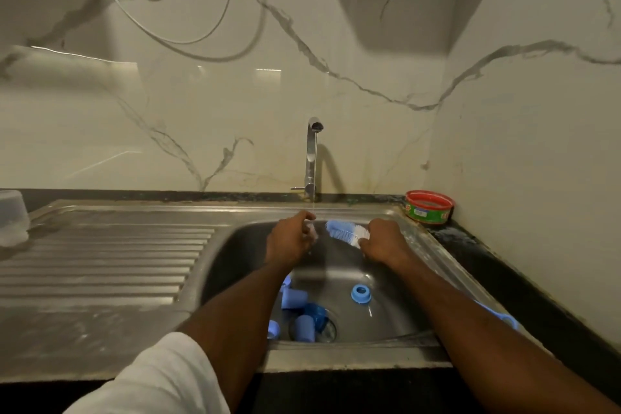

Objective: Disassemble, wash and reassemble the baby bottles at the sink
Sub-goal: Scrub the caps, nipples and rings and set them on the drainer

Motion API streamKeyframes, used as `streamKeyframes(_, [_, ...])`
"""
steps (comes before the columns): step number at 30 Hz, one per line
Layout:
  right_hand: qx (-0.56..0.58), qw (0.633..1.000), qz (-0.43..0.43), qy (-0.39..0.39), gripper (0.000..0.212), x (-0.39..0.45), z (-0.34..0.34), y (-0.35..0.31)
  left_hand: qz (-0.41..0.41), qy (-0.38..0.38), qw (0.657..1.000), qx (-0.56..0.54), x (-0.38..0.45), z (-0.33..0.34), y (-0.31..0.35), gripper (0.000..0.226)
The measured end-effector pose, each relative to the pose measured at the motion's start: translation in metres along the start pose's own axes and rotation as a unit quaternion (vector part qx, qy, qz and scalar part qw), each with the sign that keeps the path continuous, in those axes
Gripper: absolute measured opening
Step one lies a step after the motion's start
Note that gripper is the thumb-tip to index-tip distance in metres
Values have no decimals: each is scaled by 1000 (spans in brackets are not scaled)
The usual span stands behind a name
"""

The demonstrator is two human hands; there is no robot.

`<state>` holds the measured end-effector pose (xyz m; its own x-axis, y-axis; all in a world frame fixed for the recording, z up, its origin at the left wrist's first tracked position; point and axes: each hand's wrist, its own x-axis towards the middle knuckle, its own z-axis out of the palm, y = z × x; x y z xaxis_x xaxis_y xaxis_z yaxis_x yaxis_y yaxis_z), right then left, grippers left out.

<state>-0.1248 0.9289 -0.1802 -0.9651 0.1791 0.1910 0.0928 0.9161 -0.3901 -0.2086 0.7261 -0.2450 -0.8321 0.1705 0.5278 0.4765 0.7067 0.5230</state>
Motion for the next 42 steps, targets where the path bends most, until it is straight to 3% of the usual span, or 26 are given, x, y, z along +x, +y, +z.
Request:
streamKeyframes(2, [-2, 1000, 2, 5, 30, 0, 0, -1, 69, -6, 983, 171, 0, -1, 0, 49])
streamKeyframes(3, [-4, 1000, 2, 7, 31, 0, -1, -1, 86, -5, 976, 202, 0, -1, 1, 50])
streamKeyframes(8, [-14, 1000, -2, 10, 30, 1, -1, 1, 90, 10, 989, 116, 5, -5, 8, 37])
streamKeyframes(13, [-24, 1000, -2, 7, 32, 0, -2, -1, 86, 21, 994, 69, 4, -4, 5, 48])
streamKeyframes(16, [-25, 1000, -3, 7, 30, 0, -2, 0, 60, 20, 997, 41, 4, -2, -1, 43])
streamKeyframes(24, [-32, 999, 1, 8, 28, 6, 2, 0, 38, 18, 998, 40, 7, 0, -3, 28])
streamKeyframes(31, [-30, 1000, -2, 8, 31, 9, 3, 2, 36, 34, 998, 41, 4, -6, 6, 33])
streamKeyframes(32, [-30, 1000, -3, 5, 30, 11, 4, 2, 44, 30, 997, 54, 5, -6, 6, 34])
streamKeyframes(36, [-57, 998, -1, -2, 30, 15, 8, 8, 69, -131, 961, 233, -6, -14, 25, 32])
streamKeyframes(40, [-112, 993, -21, -2, 31, 21, 9, 8, 27, -91, 977, 191, -8, -30, 34, 34])
streamKeyframes(42, [-116, 993, -23, -2, 33, 26, 10, 10, 4, -112, 979, 171, -12, -36, 34, 32])
